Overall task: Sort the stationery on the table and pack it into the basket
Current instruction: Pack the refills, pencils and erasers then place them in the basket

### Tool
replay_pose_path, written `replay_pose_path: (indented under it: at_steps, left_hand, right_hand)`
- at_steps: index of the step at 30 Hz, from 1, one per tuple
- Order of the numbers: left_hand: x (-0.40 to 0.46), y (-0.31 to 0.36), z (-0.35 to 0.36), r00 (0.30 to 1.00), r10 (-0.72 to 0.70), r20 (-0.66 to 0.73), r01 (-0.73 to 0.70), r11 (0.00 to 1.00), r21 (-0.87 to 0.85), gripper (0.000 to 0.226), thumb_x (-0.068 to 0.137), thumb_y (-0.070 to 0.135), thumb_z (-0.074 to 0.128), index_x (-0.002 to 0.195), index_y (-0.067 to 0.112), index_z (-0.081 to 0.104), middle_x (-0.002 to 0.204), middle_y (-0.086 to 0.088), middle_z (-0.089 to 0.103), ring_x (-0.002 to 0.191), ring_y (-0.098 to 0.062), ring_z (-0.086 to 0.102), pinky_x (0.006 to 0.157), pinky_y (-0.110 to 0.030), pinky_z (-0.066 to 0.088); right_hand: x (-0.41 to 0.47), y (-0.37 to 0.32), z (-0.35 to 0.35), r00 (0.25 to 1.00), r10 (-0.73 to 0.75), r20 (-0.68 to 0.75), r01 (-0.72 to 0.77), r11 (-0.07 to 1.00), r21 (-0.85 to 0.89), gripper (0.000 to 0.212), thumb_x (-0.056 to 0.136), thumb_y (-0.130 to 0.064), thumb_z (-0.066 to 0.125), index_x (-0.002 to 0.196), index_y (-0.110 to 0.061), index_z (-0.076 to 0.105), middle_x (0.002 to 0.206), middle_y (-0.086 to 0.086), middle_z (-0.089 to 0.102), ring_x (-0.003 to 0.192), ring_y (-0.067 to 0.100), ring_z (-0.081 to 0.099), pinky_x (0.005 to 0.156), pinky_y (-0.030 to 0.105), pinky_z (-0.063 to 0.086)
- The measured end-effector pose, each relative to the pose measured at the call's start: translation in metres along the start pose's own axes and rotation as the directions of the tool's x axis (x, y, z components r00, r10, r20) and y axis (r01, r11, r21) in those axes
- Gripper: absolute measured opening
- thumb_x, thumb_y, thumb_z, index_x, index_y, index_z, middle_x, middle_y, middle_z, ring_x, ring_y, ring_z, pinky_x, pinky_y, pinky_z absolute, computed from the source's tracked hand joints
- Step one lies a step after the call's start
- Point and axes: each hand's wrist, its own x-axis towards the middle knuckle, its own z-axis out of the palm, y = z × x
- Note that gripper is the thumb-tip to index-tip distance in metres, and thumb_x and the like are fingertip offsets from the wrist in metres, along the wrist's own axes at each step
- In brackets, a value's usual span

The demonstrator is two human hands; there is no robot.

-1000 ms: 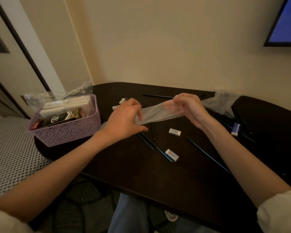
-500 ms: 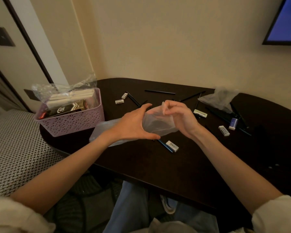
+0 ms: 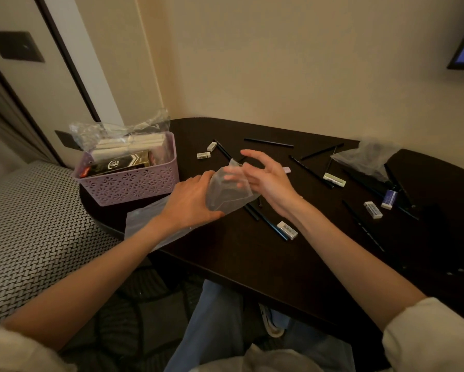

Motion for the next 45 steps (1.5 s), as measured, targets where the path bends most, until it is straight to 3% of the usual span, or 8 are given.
replay_pose_path:
  at_steps: [2,4,8,15,29,33,39,45]
  left_hand:
    - [-0.004,-0.010,-0.001,0.999,-0.033,-0.026,0.033,0.999,-0.020,0.087,0.069,0.052,0.078,0.138,0.017,0.038,0.123,-0.002,0.060,0.109,-0.017,0.058,0.091,-0.038,0.049]
    - [-0.009,-0.021,-0.003,0.996,-0.083,-0.035,0.081,0.995,-0.055,0.087,0.069,0.049,0.080,0.138,0.016,0.038,0.126,-0.002,0.058,0.112,-0.018,0.057,0.092,-0.035,0.047]
    - [-0.014,-0.034,-0.009,0.991,-0.129,-0.030,0.125,0.986,-0.110,0.089,0.068,0.049,0.082,0.139,0.016,0.038,0.132,-0.002,0.054,0.117,-0.020,0.053,0.094,-0.036,0.045]
    - [-0.017,-0.043,-0.010,0.994,-0.109,0.007,0.110,0.988,-0.106,0.098,0.066,0.053,0.081,0.144,0.017,0.033,0.140,-0.005,0.048,0.126,-0.022,0.048,0.104,-0.045,0.042]
    - [-0.033,-0.051,-0.014,0.997,-0.030,0.068,0.036,0.994,-0.103,0.096,0.069,0.055,0.079,0.145,0.019,0.033,0.143,-0.001,0.045,0.130,-0.017,0.044,0.109,-0.045,0.037]
    - [-0.033,-0.053,-0.013,0.997,-0.035,0.065,0.042,0.992,-0.116,0.096,0.069,0.057,0.078,0.145,0.021,0.031,0.143,-0.001,0.045,0.130,-0.017,0.043,0.108,-0.045,0.037]
    - [-0.031,-0.054,-0.015,0.999,-0.032,0.028,0.035,0.989,-0.143,0.095,0.069,0.054,0.079,0.145,0.020,0.032,0.142,-0.002,0.046,0.128,-0.018,0.045,0.107,-0.044,0.039]
    - [-0.030,-0.058,-0.018,0.998,-0.051,0.021,0.054,0.986,-0.158,0.096,0.069,0.055,0.079,0.145,0.021,0.032,0.144,-0.002,0.045,0.130,-0.018,0.043,0.108,-0.046,0.037]
  right_hand:
    - [0.007,0.006,-0.002,0.998,0.016,-0.064,-0.011,0.997,0.071,0.031,0.099,-0.014,0.048,0.130,-0.015,0.049,0.104,0.010,0.072,0.097,0.019,0.070,0.081,0.030,0.058]
    - [0.015,0.015,-0.007,0.982,0.005,-0.190,-0.040,0.983,-0.180,0.027,0.099,-0.011,0.048,0.126,-0.010,0.050,0.096,0.007,0.071,0.088,0.016,0.069,0.073,0.025,0.056]
    - [0.027,0.039,-0.021,0.977,0.119,-0.177,-0.213,0.535,-0.818,0.011,0.091,-0.012,0.061,0.101,-0.012,0.064,0.096,0.004,0.067,0.090,0.015,0.064,0.080,0.032,0.055]
    - [0.031,0.048,-0.004,0.973,0.171,-0.155,-0.186,0.180,-0.966,0.012,0.091,-0.022,0.064,0.087,-0.015,0.054,0.089,0.004,0.060,0.084,0.022,0.062,0.068,0.036,0.051]
    - [0.078,0.050,0.012,0.971,0.166,-0.173,-0.225,0.383,-0.896,0.015,0.091,-0.024,0.063,0.086,-0.010,0.063,0.077,0.004,0.061,0.077,0.021,0.064,0.066,0.037,0.053]
    - [0.069,0.053,0.016,0.970,0.193,-0.151,-0.206,0.313,-0.927,0.035,0.090,-0.043,0.063,0.069,-0.017,0.050,0.067,0.001,0.051,0.060,0.015,0.052,0.052,0.029,0.039]
    - [0.054,0.054,0.016,0.959,0.250,-0.136,-0.194,0.223,-0.955,0.030,0.089,-0.033,0.066,0.076,-0.018,0.043,0.079,0.000,0.048,0.066,0.014,0.048,0.053,0.027,0.035]
    - [0.055,0.054,0.024,0.944,0.306,-0.126,-0.138,0.020,-0.990,0.039,0.093,-0.030,0.059,0.122,-0.005,0.051,0.118,0.012,0.049,0.102,0.028,0.055,0.073,0.035,0.043]
